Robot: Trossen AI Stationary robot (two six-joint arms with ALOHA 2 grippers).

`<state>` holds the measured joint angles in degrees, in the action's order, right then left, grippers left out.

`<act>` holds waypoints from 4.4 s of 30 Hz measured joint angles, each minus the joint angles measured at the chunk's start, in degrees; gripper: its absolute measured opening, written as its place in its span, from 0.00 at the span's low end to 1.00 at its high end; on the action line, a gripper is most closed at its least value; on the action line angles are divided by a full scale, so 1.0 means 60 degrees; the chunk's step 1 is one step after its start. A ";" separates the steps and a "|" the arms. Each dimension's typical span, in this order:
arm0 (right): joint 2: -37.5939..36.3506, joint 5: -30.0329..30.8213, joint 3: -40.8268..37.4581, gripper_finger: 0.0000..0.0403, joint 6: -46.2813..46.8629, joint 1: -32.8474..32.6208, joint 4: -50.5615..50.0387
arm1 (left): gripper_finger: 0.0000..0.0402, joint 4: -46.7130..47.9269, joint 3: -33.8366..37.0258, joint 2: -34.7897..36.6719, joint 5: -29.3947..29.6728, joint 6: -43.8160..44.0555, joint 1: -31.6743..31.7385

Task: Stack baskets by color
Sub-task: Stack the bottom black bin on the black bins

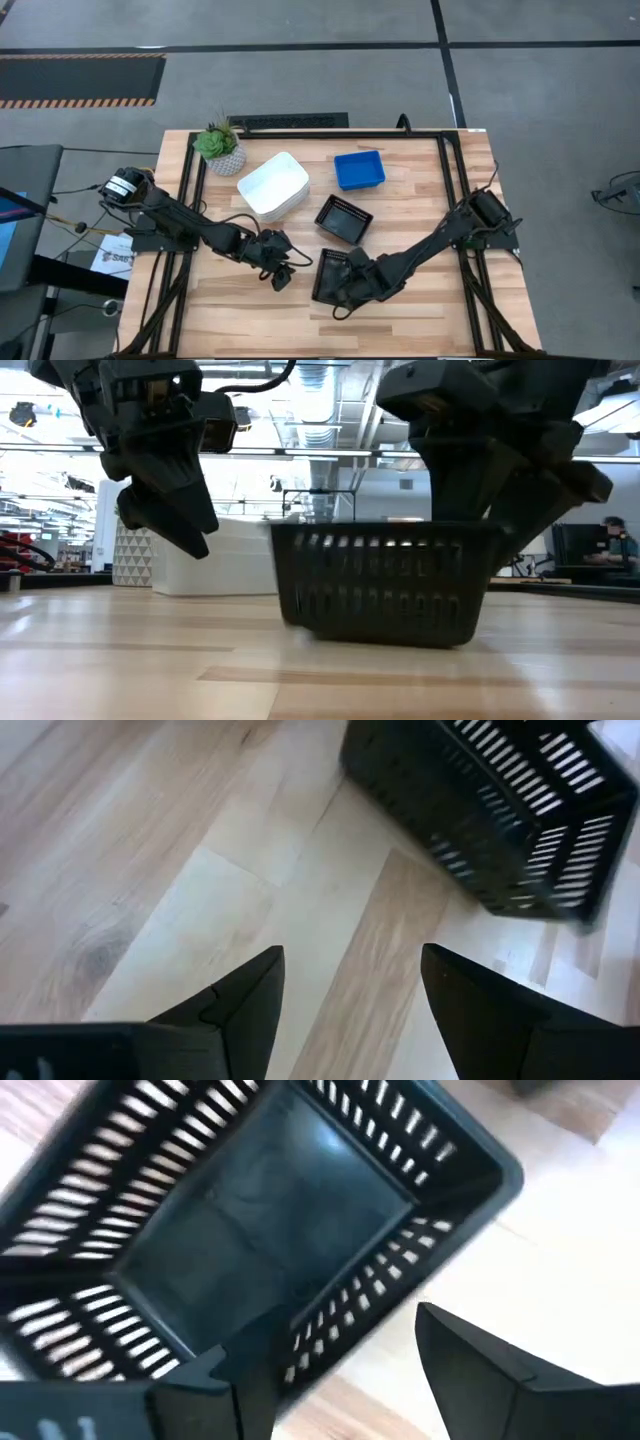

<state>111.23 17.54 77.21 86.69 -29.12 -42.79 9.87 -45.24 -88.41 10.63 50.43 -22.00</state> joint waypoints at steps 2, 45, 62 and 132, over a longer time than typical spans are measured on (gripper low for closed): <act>0.0061 -0.0004 0.0019 0.58 0.0013 0.0008 0.0194 | 0.56 -0.0018 0.0004 -0.0002 0.0048 -0.0026 -0.0004; -0.2545 0.0508 0.2429 0.01 -0.8070 0.2224 -0.3152 | 0.56 0.1735 0.0001 0.2210 0.0186 0.0027 -0.0169; -0.4356 -0.2106 -0.0806 0.01 -1.1705 0.5771 0.0118 | 0.56 0.2302 -0.0003 0.6503 0.3837 -0.0984 -0.1518; -0.4402 -0.3949 -0.2911 0.41 -1.1958 0.7074 0.2652 | 0.56 0.2302 -0.0003 0.6737 0.4124 -0.1111 -0.1694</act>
<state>84.82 -6.15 59.75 14.94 13.32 -26.87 23.68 -45.25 -47.99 35.38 43.77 -32.16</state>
